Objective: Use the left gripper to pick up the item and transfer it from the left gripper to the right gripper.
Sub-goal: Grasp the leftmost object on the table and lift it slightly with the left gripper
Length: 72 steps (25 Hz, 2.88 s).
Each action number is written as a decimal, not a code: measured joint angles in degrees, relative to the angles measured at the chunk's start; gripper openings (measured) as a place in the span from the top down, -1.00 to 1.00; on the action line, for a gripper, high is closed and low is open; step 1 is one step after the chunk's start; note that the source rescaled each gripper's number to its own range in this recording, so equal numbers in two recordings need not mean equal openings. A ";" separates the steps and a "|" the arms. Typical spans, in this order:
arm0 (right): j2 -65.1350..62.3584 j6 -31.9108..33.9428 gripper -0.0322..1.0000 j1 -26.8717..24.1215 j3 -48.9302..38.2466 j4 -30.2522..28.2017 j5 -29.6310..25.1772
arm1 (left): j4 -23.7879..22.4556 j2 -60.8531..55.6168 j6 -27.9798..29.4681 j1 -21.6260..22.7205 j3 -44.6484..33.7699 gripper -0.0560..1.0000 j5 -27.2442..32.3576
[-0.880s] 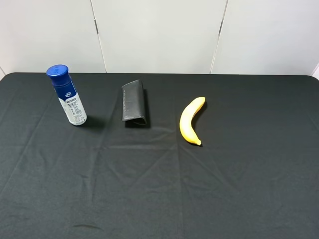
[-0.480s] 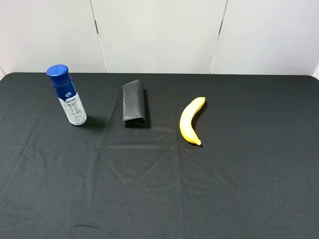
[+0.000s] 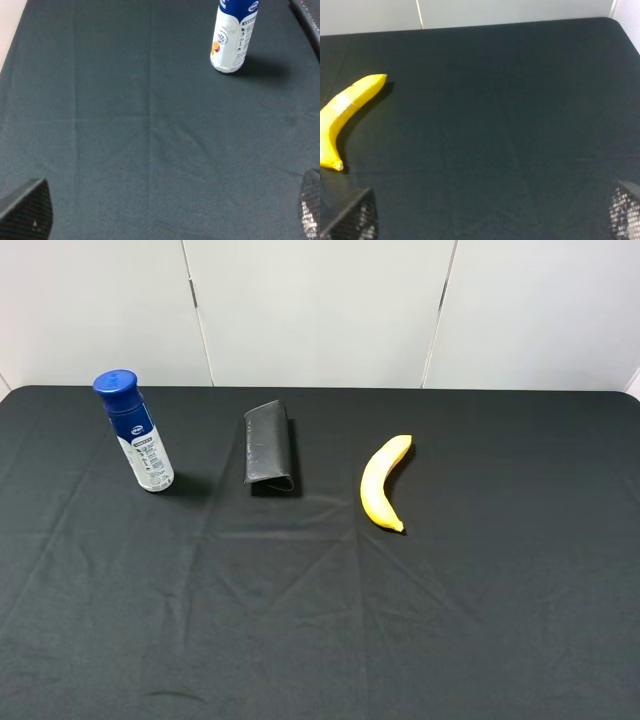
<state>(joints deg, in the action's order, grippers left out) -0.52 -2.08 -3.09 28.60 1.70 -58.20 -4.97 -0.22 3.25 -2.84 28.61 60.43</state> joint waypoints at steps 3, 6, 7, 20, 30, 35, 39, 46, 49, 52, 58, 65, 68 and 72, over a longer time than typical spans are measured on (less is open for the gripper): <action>0.00 0.00 -1.00 0.00 0.00 0.00 0.00 | 0.00 0.00 0.06 0.00 0.00 -0.94 0.00; 0.00 0.00 -1.00 0.00 0.00 0.00 0.00 | 0.00 0.35 0.76 0.00 0.77 -0.97 0.55; 0.00 0.00 -1.00 0.00 0.00 0.00 0.00 | 0.00 0.97 1.03 0.00 1.77 -0.98 0.97; 0.00 0.00 -1.00 0.00 0.00 0.00 0.00 | 0.08 36.92 1.10 0.00 21.17 -0.99 1.85; 0.00 0.00 -1.00 0.00 0.00 0.00 0.00 | 1.28 67.19 0.44 -1.79 36.26 -0.99 1.33; 0.00 0.00 -1.00 0.00 0.00 0.00 0.00 | 0.56 79.24 1.44 -5.02 43.58 -0.99 1.22; 0.00 0.00 -1.00 0.00 0.00 0.00 0.00 | 0.43 87.17 1.82 -6.70 48.39 -0.99 1.16; 0.00 0.00 -1.00 0.00 0.00 0.00 0.00 | 1.58 99.60 3.53 -7.82 53.86 -0.99 -0.81; 0.00 0.00 -1.00 0.00 0.00 0.00 0.00 | 3.45 104.47 3.52 -7.82 54.88 -0.99 -1.94; 0.00 0.00 -1.00 0.00 0.00 0.00 0.00 | 4.17 107.94 3.52 -7.89 55.12 -0.99 -2.32; 0.00 0.00 -1.00 0.00 0.00 0.00 0.00 | 4.32 110.98 3.47 -7.89 55.15 -0.99 -3.05; 0.00 0.00 -1.00 0.00 0.00 0.00 0.00 | 4.32 111.04 3.47 -7.89 55.29 -0.38 -3.51; 0.00 0.00 -1.00 0.00 0.00 0.00 0.00 | 4.32 111.04 3.29 -7.89 55.29 0.46 -3.56; 0.00 0.00 -1.00 0.00 0.00 0.00 0.00 | 4.50 111.04 3.10 -7.89 55.29 0.89 -3.89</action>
<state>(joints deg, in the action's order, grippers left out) -0.52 -2.08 -3.09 28.60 1.70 -58.20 -0.48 110.81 6.35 -10.73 83.90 56.54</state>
